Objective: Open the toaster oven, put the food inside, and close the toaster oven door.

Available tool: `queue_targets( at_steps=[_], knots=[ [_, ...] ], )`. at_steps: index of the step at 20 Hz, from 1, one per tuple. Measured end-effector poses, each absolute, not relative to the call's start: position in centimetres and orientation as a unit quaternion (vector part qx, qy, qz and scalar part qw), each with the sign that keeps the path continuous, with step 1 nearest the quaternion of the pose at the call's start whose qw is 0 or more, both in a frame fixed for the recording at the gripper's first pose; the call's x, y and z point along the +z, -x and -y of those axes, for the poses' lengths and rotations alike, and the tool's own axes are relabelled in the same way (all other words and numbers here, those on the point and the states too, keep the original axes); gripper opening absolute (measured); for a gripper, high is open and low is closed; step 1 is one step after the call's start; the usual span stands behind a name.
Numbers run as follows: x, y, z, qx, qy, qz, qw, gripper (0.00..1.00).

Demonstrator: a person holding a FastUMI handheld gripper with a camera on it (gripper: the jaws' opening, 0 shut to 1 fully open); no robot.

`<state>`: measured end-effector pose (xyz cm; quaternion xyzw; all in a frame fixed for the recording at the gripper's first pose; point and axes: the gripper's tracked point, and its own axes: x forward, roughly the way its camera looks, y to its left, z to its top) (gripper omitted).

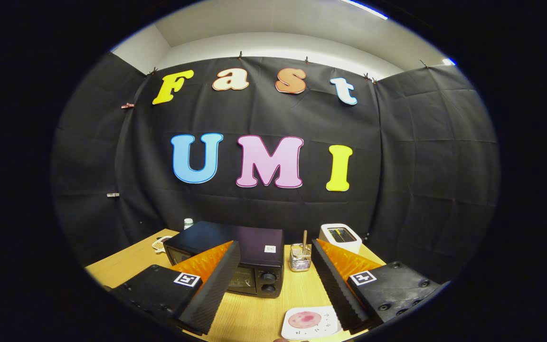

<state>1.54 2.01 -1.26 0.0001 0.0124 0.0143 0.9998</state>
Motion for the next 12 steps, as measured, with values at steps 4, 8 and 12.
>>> queue_targets(
  at_steps=[4, 8, 12],
  knots=[
    [-1.7, -2.4, -3.7, 0.02, -0.007, -0.02, 1.0, 0.98],
    [-3.0, -3.5, -6.4, 0.032, -0.016, -0.039, 0.999, 0.98],
    [-3.9, -4.8, -9.5, 0.046, -0.018, -0.052, 0.997, 0.98]
  ],
)
